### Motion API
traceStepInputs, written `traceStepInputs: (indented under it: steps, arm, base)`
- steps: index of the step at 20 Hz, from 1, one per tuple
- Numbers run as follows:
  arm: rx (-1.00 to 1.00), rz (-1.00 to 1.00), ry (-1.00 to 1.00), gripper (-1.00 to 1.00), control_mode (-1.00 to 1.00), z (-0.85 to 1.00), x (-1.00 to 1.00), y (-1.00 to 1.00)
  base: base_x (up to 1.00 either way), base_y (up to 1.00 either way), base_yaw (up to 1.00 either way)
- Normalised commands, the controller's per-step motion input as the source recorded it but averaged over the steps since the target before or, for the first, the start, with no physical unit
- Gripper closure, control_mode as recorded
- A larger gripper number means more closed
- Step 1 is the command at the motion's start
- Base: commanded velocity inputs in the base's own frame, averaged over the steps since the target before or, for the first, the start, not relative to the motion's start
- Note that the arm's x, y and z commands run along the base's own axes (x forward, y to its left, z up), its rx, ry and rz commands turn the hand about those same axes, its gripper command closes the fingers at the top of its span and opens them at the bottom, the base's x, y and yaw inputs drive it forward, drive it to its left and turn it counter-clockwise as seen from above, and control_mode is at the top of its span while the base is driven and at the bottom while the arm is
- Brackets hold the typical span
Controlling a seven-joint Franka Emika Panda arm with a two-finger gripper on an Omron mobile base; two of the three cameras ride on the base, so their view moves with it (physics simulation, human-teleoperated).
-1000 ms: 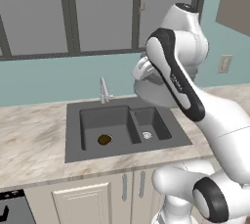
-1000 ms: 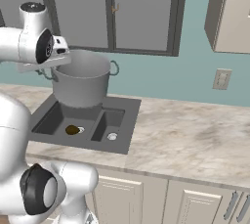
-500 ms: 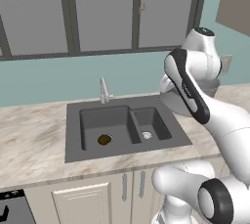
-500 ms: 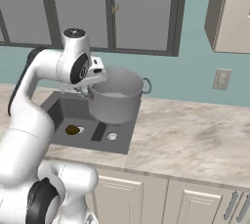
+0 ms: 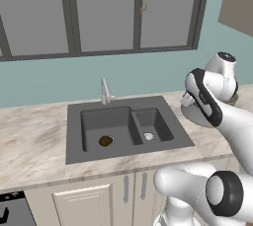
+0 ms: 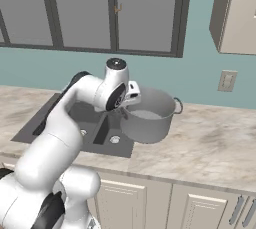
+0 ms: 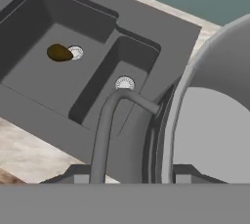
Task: Dump the avocado from the pot into the sink. Then turn on the water and wash the avocado. Then turn off the water and put the avocado back in the pot.
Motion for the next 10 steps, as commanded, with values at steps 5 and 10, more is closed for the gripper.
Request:
traceStepInputs:
  steps: [5, 10]
  arm:
    - [0.0, -0.01, 0.0, 1.0, -1.0, -0.54, 0.45, -0.76]
    - [0.0, 0.0, 0.0, 1.0, -1.0, -0.51, 0.28, -0.71]
  base:
    - [0.0, 0.0, 0.0]
    - [0.0, 0.0, 0.0]
